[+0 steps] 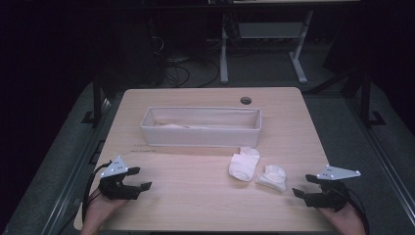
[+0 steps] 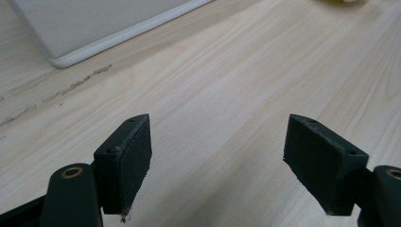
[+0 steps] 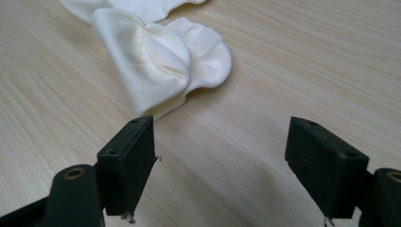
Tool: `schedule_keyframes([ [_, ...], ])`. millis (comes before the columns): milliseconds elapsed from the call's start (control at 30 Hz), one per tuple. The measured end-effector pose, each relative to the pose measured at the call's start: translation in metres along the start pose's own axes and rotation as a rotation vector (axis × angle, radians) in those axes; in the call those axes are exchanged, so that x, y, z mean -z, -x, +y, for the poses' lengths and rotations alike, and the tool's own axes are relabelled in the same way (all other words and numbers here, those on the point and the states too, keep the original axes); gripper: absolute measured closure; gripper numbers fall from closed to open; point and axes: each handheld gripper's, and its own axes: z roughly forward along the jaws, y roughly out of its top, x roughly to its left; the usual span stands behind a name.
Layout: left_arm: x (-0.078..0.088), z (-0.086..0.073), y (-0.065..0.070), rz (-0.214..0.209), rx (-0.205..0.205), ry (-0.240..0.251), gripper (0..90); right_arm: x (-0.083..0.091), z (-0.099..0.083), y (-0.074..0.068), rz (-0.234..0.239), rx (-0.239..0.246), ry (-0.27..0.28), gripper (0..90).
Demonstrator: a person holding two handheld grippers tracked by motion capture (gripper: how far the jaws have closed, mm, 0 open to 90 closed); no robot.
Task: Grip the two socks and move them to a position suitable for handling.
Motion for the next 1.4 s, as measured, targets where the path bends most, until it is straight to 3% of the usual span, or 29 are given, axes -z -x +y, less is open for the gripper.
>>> schedule_keyframes([
  [267, -0.001, 0.0, -0.001, -0.011, -0.004, -0.003, 24.2, 0.005, -0.001, -0.001, -0.003, 0.0, 0.005, 24.5],
  [600, 0.001, -0.001, -0.001, -0.007, 0.004, 0.003, 24.4, 0.013, 0.013, -0.006, 0.025, 0.026, 0.022, 24.6],
  [1067, 0.003, -0.001, -0.001, -0.013, 0.004, 0.015, 24.3, 0.033, 0.064, -0.017, 0.06, 0.121, 0.003, 25.1],
  [1367, 0.005, -0.002, -0.001, -0.021, 0.01, 0.017, 24.4, 0.033, 0.084, -0.023, 0.074, 0.152, -0.018, 25.2],
  [1400, 0.005, -0.002, -0.001, -0.02, 0.007, 0.021, 24.4, 0.031, 0.091, -0.026, 0.078, 0.173, -0.031, 25.2],
])
